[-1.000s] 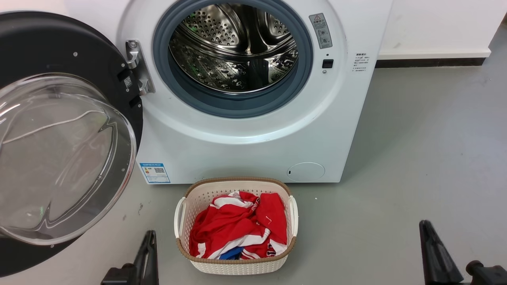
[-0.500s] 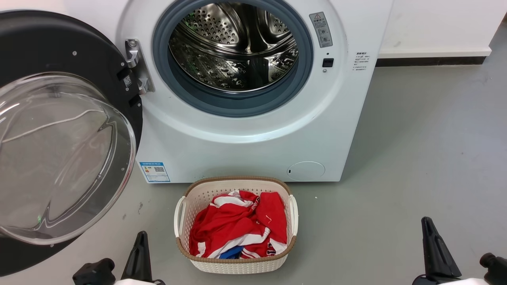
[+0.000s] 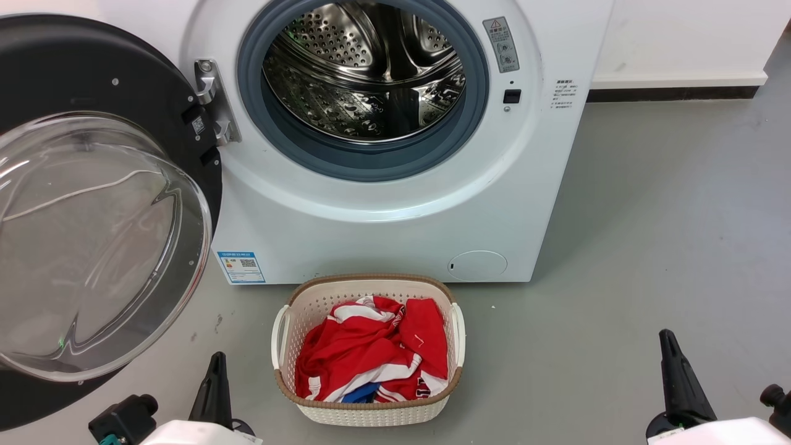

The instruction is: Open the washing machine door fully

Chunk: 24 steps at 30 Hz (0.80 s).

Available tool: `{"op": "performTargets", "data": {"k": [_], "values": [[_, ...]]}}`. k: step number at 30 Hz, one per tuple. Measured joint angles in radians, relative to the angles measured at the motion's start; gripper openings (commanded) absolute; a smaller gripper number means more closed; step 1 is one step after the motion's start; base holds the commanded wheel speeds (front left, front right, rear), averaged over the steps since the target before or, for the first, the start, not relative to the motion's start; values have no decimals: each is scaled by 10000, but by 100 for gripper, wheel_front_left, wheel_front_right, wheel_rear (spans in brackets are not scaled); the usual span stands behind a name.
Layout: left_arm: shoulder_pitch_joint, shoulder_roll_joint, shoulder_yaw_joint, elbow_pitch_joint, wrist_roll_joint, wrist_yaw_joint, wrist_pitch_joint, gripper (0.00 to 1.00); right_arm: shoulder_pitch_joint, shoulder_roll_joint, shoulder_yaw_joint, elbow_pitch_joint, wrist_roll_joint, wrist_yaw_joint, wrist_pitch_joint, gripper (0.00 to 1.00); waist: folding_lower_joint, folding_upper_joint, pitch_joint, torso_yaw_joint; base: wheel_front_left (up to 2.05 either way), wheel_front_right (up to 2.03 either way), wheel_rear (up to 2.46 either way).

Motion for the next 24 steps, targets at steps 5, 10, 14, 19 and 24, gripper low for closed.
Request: {"op": "performTargets", "data": {"k": [5, 10, 14, 19, 24], "values": [[-132, 0, 81, 75, -759, -71, 186, 0, -182, -25, -4, 138, 742, 0, 153, 0, 0, 0, 12, 8, 0, 0, 0], [-209, 0, 127, 138, -1482, -125, 351, 0, -341, -42, -13, 244, 1436, 0, 305, 0, 0, 0, 25, 16, 0, 0, 0], [-373, 0, 173, 174, -2031, -205, 483, 0, -396, -58, -21, 337, 1985, 0, 408, 0, 0, 0, 34, 23, 0, 0, 0], [-430, 0, 226, 234, -2681, -268, 656, 0, -577, -69, -33, 443, 2615, 0, 571, 0, 0, 0, 46, 31, 0, 0, 0], [-589, 0, 286, 274, -3308, -305, 796, 0, -730, -79, -58, 537, 3221, 0, 713, 0, 0, 0, 58, 39, 0, 0, 0]]}}
